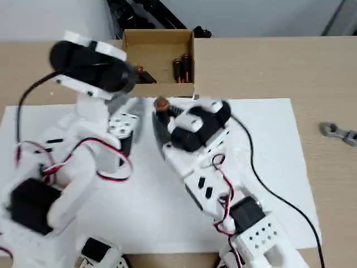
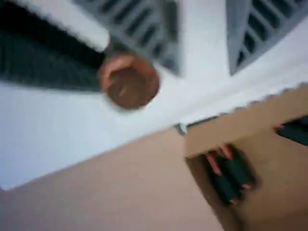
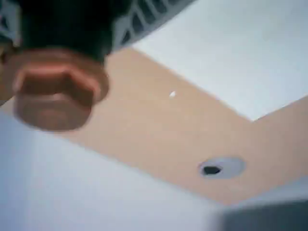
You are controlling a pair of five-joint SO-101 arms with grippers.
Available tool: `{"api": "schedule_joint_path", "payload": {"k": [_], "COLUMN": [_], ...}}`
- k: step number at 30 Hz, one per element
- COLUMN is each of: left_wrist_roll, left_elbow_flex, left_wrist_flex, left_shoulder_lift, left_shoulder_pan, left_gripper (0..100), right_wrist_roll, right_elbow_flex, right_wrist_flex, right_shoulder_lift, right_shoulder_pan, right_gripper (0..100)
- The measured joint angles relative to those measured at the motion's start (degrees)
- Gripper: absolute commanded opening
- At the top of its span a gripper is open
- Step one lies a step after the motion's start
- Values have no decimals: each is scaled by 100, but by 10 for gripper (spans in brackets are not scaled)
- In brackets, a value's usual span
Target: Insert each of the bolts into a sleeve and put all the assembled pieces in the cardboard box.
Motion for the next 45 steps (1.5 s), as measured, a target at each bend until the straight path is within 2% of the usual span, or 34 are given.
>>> {"api": "schedule_joint_path", "payload": {"k": [7,14,29,36,45], "left_wrist_roll": [-149,-149,-176,-176,-176], "left_elbow_flex": [-105,-105,-105,-105,360], "left_wrist_flex": [440,756,756,756,747], "left_shoulder_lift": [0,0,0,0,-202], "left_shoulder_pan": [-554,-1046,-1064,-1064,-1064], "left_gripper": [6,6,6,6,6], "right_wrist_roll": [0,0,0,0,404], "right_elbow_flex": [-1486,-3165,-7868,-10136,-12695], "right_wrist_flex": [0,0,0,0,721], "right_shoulder_lift": [1582,3648,8765,11270,13495], "right_shoulder_pan": [88,615,1240,1301,1310], "right_gripper": [5,5,7,9,10]}}
